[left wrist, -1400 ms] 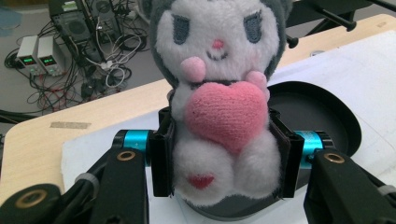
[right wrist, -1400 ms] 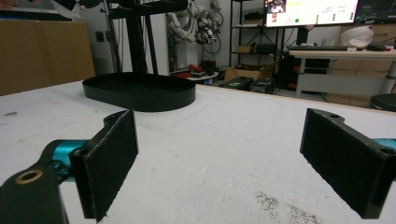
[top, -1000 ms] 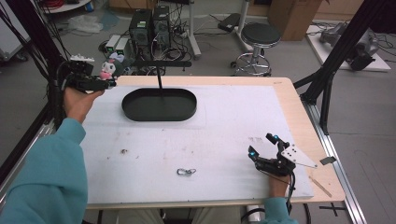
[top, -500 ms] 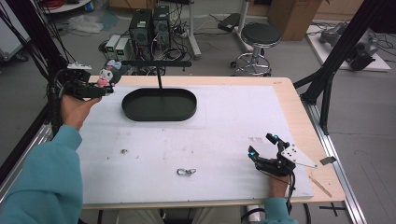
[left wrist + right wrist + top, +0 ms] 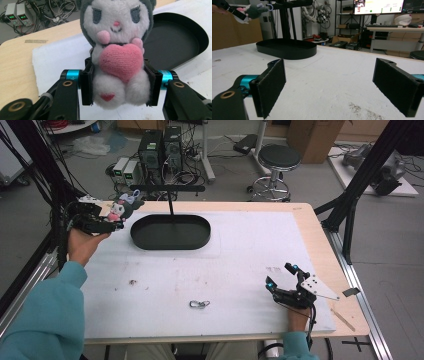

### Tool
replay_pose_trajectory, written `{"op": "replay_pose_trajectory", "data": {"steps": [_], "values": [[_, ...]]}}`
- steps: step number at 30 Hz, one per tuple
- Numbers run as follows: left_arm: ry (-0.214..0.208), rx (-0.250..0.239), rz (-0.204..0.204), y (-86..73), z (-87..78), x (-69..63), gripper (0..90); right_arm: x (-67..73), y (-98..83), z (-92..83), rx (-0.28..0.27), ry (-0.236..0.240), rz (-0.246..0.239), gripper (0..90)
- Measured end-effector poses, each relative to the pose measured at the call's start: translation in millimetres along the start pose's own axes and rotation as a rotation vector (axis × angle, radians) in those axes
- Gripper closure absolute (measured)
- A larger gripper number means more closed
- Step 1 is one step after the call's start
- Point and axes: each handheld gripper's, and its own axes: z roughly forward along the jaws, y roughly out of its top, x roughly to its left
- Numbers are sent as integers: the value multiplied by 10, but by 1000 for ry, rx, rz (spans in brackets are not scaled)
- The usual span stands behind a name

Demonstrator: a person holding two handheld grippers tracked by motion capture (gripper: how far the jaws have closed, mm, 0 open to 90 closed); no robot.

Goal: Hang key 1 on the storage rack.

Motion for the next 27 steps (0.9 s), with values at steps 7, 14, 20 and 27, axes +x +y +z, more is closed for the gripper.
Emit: {"op": "replay_pose_trajectory", "data": {"steps": [7, 14, 20, 27], "values": [[9, 9, 7, 0, 89, -13, 529, -1, 0, 0, -2, 0, -1, 107], [14, 10, -11, 0, 203, 12, 529, -5, -1, 0, -4, -1, -3, 107], [16, 19, -15, -7, 302, 17, 530, -7, -1, -1, -2, -2, -1, 107], [10, 24, -20, -20, 381, 9, 525, -9, 0, -1, 0, 0, -1, 107]]}}
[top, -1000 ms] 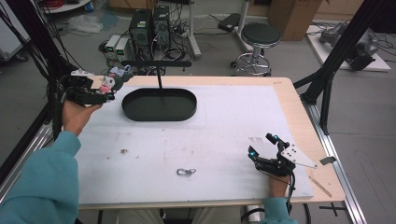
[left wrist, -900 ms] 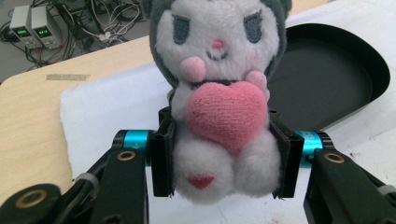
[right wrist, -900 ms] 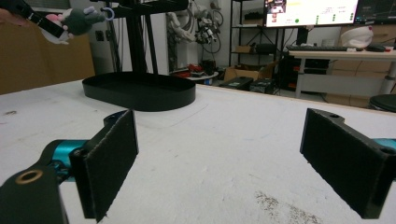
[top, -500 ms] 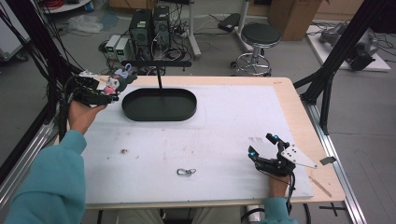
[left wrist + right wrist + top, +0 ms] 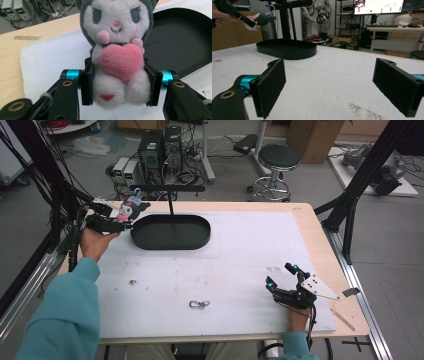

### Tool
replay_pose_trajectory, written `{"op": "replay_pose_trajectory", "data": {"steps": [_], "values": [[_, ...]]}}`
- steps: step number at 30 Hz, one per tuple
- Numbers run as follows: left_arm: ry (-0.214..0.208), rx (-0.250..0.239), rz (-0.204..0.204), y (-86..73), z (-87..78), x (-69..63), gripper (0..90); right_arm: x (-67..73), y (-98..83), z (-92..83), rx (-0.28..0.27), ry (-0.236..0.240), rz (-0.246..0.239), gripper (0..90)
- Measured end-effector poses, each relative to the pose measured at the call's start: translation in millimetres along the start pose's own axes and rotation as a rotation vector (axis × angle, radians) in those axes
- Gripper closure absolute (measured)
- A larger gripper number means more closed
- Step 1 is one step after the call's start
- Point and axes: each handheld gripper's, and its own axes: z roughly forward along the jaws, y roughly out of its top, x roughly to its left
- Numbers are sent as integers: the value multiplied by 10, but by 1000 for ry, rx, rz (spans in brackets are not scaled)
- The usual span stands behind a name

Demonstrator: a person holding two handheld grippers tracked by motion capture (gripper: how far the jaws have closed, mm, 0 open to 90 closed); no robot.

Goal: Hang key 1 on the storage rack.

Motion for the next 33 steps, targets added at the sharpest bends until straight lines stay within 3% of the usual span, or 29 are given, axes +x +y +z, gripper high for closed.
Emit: {"op": "replay_pose_trajectory", "data": {"steps": [7, 9, 10, 12, 13, 14, 16, 19, 23, 28, 33], "values": [[-4, 3, 3, -12, 27, -3, 478, -1, 0, 6, -6, 1, -3, 107], [-47, 12, 13, -20, 35, 8, 433, -1, 0, 6, -5, 1, -3, 107], [-61, 9, 33, -27, 34, 12, 387, 1, 0, 4, -3, -1, 1, 107], [-81, -15, 24, -31, 29, 23, 164, 0, 0, 4, -3, -1, 1, 107], [-76, -47, 3, -31, 16, 14, 106, -1, 0, 5, -3, -2, 0, 107], [-63, -85, 20, -31, 1, 2, 30, 0, 0, 5, -3, -1, 0, 107], [-81, -142, 79, -22, -49, -15, 17, -2, 0, 8, -5, 1, -4, 107], [-85, -190, 121, 2, -146, -39, 17, -1, 0, 7, -5, -1, -5, 107], [-121, -262, 98, 8, -314, -26, 17, 1, 0, 6, -2, -2, 2, 107], [-161, -335, 131, -9, -524, -9, 17, 4, 1, 10, 2, -5, -3, 107], [-235, -383, 163, -75, -651, -86, 17, 5, 3, 9, 7, -3, 6, 107]]}}
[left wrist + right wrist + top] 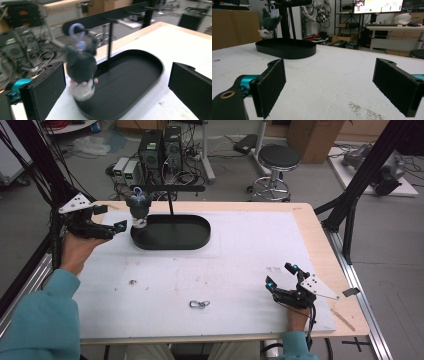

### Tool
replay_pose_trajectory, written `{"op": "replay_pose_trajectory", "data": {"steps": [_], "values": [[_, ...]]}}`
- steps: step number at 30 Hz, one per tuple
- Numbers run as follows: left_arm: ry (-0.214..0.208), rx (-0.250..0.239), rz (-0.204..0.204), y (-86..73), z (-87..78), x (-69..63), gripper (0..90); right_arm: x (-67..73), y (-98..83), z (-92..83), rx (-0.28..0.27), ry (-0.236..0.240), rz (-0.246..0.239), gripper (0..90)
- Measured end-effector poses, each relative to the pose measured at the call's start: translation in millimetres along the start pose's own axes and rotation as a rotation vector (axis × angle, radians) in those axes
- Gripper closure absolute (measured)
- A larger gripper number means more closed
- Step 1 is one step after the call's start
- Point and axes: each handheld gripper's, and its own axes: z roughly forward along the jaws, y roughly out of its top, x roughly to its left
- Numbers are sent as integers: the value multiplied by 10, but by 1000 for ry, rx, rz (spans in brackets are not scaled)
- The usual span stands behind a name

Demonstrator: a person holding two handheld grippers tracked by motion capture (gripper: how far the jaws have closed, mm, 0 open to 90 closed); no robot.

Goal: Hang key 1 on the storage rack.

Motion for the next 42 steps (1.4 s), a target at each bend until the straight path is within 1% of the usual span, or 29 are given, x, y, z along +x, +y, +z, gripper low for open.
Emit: {"op": "replay_pose_trajectory", "data": {"steps": [2, 3, 7, 9, 10, 14, 17, 18, 20, 21, 23, 25, 28, 30, 33, 35, 39, 42], "values": [[-33, -7, 18, -5, -19, -74, 17, -10, 0, 4, -4, 0, -6, 107], [-51, -20, 25, -12, -27, -118, 17, -7, 1, 2, 1, 0, 3, 107], [-96, -53, 47, -34, -68, -293, 17, -7, 1, 7, -2, 0, -2, 107], [-122, -83, 56, -63, -118, -397, 17, -7, 1, 6, -2, 0, -1, 107], [-128, -94, 64, -79, -145, -441, 17, -9, 1, 5, -2, -1, -7, 107], [-148, -143, 81, -133, -267, -582, 17, -3, 0, -2, -1, 1, 0, 107], [-154, -188, 80, -194, -352, -667, 17, -1, -1, -1, -5, 1, -3, 107], [-159, -198, 83, -222, -373, -695, 17, -2, -2, -3, -8, 0, -10, 107], [-158, -194, 100, -289, -409, -756, 17, 4, -4, -8, -9, 0, -6, 107], [-159, -195, 95, -326, -423, -784, 17, 4, -4, -9, -8, -1, -3, 107], [-169, -198, 94, -402, -450, -822, 17, 5, -4, -10, -7, -1, 0, 107], [-160, -190, 101, -464, -468, -855, 17, 4, -4, -7, -10, 0, -7, 107], [-162, -205, 85, -586, -489, -902, 17, 4, -4, -7, -10, 0, -5, 107], [-158, -196, 87, -648, -492, -925, 17, 4, -4, -7, -9, -1, -7, 107], [-157, -196, 77, -719, -491, -934, 17, 4, -3, -8, -8, -2, -8, 107], [-161, -193, 75, -736, -492, -927, 17, 5, -4, -7, -9, -1, -10, 107], [-159, -196, 88, -737, -507, -920, 17, 5, -4, -7, -10, 0, -9, 107], [-156, -199, 78, -737, -517, -915, 17, 3, -4, -7, -12, 0, -14, 107]]}}
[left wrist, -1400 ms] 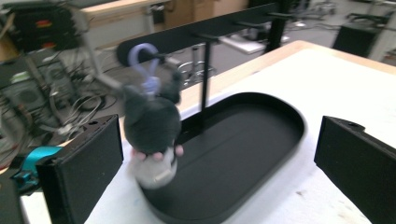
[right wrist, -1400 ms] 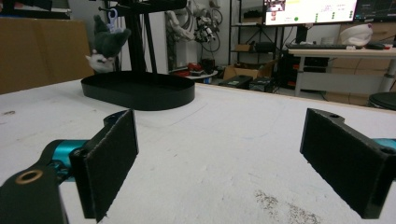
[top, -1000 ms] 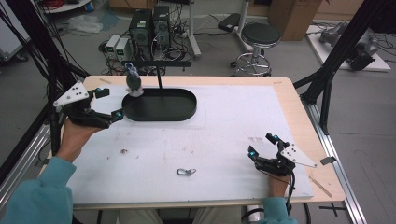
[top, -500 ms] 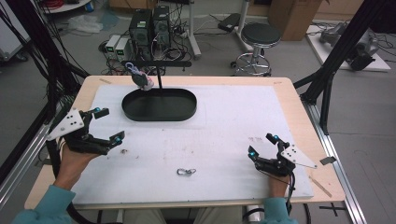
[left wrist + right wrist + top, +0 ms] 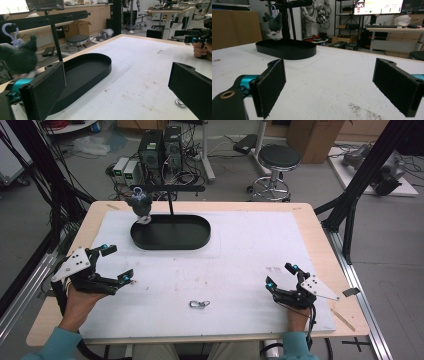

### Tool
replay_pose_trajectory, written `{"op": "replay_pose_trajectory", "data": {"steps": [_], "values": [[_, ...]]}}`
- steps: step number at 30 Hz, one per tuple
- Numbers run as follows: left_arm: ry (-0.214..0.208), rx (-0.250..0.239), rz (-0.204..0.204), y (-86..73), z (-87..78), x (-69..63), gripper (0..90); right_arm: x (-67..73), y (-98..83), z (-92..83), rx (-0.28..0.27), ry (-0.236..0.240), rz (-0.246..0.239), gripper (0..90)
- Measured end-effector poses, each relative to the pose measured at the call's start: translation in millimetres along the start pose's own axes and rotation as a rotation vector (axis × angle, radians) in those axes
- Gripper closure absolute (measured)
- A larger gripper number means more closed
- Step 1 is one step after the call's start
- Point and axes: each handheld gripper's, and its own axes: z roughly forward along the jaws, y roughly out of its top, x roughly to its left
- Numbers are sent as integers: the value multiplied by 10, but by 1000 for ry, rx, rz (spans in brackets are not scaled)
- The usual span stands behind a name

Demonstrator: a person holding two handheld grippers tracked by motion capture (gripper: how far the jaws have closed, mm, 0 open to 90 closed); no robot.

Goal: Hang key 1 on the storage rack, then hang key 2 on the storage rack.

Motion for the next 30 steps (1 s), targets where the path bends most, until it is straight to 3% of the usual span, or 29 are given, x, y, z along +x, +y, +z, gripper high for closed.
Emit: {"op": "replay_pose_trajectory", "data": {"steps": [15, 22, 30], "values": [[-12, 17, 1, -1, 15, 8, 17, 0, 0, -1, 0, 1, 2, 107], [-59, 50, 11, -4, 114, 2, 17, 2, 1, -1, 2, -1, 1, 107], [-163, 120, 43, 107, 310, -114, 17, 2, 1, 0, 1, 0, 2, 107]]}}
